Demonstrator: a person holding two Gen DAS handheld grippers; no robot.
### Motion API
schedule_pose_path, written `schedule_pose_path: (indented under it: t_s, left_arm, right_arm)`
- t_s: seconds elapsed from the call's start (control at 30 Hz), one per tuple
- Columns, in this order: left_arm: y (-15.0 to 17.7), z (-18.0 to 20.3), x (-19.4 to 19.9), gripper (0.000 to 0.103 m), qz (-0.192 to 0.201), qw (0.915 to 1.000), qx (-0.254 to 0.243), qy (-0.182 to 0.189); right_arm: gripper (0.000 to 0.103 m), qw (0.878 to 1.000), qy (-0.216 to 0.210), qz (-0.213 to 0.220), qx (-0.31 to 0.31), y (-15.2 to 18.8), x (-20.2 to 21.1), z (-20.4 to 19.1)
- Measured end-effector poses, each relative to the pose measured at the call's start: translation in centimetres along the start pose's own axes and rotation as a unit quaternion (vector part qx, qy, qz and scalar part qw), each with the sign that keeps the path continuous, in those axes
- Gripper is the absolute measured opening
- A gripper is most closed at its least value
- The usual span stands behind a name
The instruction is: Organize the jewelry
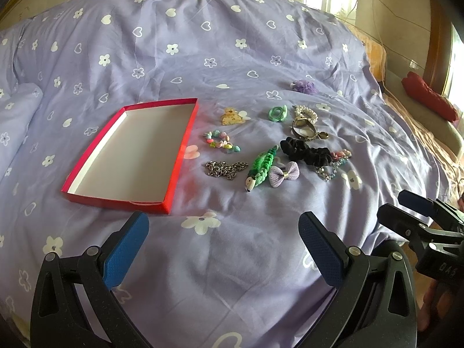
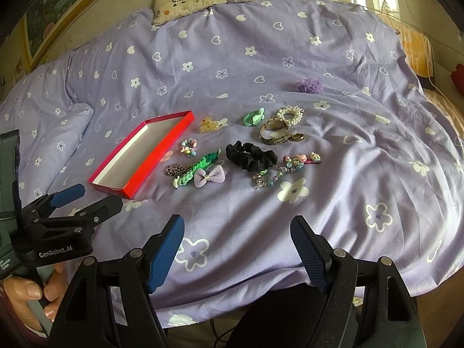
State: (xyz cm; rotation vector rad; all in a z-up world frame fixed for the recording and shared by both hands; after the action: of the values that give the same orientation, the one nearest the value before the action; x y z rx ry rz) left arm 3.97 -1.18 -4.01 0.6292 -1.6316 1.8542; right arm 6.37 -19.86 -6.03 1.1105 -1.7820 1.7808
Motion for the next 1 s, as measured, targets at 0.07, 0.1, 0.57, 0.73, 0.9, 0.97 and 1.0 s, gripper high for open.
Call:
schedule_pose_path:
  t_s: [0.07, 0.1, 0.57, 0.73, 0.9, 0.97, 1.0]
  left_arm:
    - [-0.1, 0.0, 0.0, 0.103, 0.0, 1.0, 0.0, 0.0]
    - [0.0, 0.0, 0.0, 0.103, 0.0, 1.0, 0.001, 0.0]
    - [-0.1, 0.3, -1.1, 0.103, -0.008, 1.0, 0.0, 0.006]
    - [-0.4, -0.4, -2.2, 0.103, -0.02, 0.9996, 0.009, 0.02]
    - [-1.2, -0.8, -3.7, 0.099, -0.031, 0.9985, 0.015, 0.042]
    - [-1.7, -0.7, -4.5, 0.097, -0.037, 0.998, 0.012, 0.049]
    - [-2.0, -0.6, -4.9, 0.096, -0.039, 0.9977, 0.01, 0.055]
  right_arm:
    - [0.078, 1.0, 0.0, 0.0, 0.0, 0.0, 0.0, 0.0]
    - [0.078, 1.0, 0.0, 0.0, 0.0, 0.0, 0.0, 0.0]
    - [0.078, 1.0, -0.014, -0.004, -0.005, -0.4, -0.8, 0.0]
    - [0.078, 0.999, -0.032, -0.012, -0.013, -1.0, -1.8, 0.4]
    - [0.077, 0.999, -0.045, -0.021, -0.02, -1.9, -3.6, 1.0]
    - [0.076, 0.998, -0.049, -0.023, -0.02, -2.6, -4.4, 1.1]
    - [0.074, 0.998, -0.05, -0.024, -0.018, -2.9, -4.8, 1.3]
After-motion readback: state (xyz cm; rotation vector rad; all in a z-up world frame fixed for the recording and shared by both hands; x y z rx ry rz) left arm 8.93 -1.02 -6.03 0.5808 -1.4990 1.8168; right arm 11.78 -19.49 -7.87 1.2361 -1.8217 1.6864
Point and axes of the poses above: each gripper's, at about its wrist camera, not at the fingertips, and x roughly against the way its jaws point, z to its right, y to its underside, the point moved 6 cm from there along -x, roughly the way its jaws point, and after that the axes turned 9 degrees about y, right-handed, at the moved point
